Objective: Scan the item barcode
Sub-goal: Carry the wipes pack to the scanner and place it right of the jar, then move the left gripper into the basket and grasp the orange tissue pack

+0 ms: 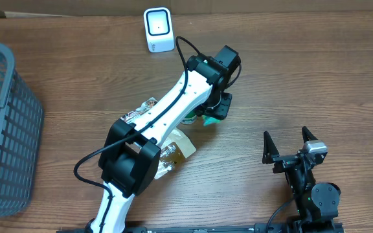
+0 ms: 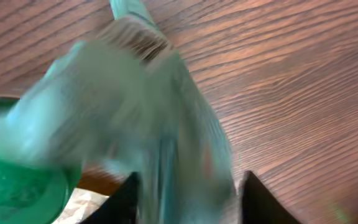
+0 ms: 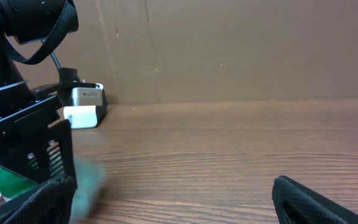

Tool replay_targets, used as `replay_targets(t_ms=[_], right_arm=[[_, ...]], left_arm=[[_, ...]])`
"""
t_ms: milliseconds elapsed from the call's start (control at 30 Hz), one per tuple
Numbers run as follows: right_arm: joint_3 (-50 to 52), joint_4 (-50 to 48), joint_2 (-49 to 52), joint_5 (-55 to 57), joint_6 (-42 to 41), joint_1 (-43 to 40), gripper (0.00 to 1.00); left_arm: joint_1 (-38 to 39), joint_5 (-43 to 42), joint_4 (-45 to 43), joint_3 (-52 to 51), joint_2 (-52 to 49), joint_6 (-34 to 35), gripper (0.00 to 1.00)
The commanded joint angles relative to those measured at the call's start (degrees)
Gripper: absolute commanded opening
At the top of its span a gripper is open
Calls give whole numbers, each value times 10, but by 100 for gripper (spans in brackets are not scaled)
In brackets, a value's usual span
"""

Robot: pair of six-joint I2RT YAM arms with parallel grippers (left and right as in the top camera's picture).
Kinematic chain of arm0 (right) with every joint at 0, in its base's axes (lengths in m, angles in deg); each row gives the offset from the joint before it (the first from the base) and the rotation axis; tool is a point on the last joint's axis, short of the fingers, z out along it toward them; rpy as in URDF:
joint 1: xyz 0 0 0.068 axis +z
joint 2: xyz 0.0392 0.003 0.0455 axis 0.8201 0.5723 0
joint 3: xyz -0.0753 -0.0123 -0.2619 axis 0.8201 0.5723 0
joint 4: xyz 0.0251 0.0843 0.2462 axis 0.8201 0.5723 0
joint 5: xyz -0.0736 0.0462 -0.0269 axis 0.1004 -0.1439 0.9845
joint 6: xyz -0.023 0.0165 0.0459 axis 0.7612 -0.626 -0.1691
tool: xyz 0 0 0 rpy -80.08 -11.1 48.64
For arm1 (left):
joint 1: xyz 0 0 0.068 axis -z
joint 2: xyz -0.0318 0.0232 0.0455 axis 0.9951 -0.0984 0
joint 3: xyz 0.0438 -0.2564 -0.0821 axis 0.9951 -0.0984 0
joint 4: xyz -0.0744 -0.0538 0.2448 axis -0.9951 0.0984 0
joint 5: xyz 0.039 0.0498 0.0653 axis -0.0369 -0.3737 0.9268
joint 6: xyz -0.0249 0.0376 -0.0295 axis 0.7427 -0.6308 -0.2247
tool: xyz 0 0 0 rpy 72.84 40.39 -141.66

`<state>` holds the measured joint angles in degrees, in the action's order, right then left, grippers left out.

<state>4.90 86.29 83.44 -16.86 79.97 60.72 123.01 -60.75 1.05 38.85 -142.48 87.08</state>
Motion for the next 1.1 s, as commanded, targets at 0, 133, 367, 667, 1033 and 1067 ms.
replay_targets(t_ms=[0,133,367,667,1033,1067], right_arm=[[6,-3,-5,3,0,-3,100],[6,-3,-5,3,0,-3,100],[6,-3,-5,3,0,-3,100],[6,-3,-5,3,0,-3,100],[6,-3,-5,3,0,-3,100],[6,-3,-5,3,0,-3,100]], left_arm=[[-1,-11,0,7,-11,2,54],[-20,-8,38,75,-10,-1,48],[-79,78,132,306,28,-14,53],[-349,115,276,467,138,-15,51],[-741,75,276,430,194,58,59],[-780,75,276,395,194,72,59]])
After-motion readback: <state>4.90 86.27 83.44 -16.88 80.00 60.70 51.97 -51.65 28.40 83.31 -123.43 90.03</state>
